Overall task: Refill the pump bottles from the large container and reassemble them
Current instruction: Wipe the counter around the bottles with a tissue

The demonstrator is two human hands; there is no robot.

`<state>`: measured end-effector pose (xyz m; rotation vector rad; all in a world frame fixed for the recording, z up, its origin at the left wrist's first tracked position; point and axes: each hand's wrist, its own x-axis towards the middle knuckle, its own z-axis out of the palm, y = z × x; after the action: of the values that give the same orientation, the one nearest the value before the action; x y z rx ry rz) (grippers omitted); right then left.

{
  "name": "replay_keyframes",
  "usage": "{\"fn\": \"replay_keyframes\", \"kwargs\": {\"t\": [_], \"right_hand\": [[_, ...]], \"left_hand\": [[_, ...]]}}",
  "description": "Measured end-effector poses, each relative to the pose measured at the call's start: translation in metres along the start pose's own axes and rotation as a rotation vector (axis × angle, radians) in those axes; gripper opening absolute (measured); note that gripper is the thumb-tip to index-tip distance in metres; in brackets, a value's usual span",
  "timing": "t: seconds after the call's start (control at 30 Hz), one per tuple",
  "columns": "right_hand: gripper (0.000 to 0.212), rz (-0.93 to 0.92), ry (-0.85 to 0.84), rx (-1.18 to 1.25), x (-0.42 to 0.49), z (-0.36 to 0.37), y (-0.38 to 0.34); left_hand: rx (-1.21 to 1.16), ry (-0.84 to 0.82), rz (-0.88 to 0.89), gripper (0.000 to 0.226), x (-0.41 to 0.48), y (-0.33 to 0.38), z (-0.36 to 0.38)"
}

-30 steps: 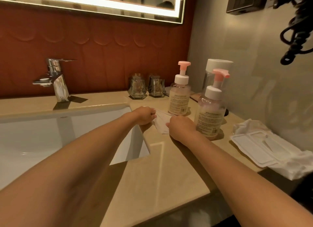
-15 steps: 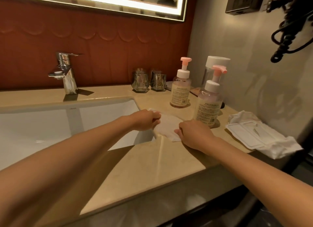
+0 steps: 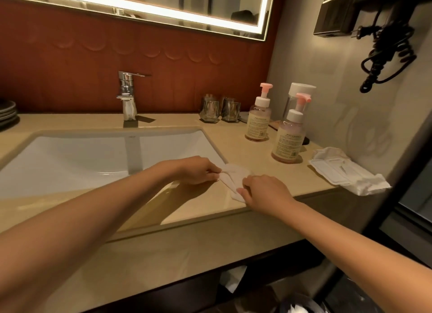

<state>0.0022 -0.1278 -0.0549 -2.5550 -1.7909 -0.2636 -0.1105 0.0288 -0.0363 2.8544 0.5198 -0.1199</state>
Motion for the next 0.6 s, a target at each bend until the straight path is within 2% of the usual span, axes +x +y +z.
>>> {"fn": "replay_keyframes", "kwargs": {"t": [0.17,0.27,0.37,0.43,0.5,0.6], "right_hand": [[0.040,-0.023,-0.041,-0.007,-0.015,-0.015,-0.015],[0.036,0.028,-0.043,0.080,-0.009,-0.034,-0.001],[0.035,0.023,-0.010,0.098,0.003,-0.043,0.020],[0.040,-0.076,-0.089,0.175,0.011,-0.039,0.028],[0.054,-0.172,-0.222,0.275,0.018,-0.036,0.031],[0.070,-0.234,-0.387,0.315,0.028,-0.032,0.035]], "left_hand": [[-0.062,0.086,-0.064,0.041,-0.015,0.010,-0.004],[-0.031,0.186,-0.122,0.060,-0.012,0.025,-0.001],[0.007,0.142,-0.190,0.069,-0.007,0.041,0.006],[0.032,0.081,-0.206,0.070,-0.006,0.045,0.009],[0.039,0.062,-0.184,0.067,-0.008,0.044,0.011],[0.087,0.037,-0.138,0.064,-0.013,0.042,0.009]]}}
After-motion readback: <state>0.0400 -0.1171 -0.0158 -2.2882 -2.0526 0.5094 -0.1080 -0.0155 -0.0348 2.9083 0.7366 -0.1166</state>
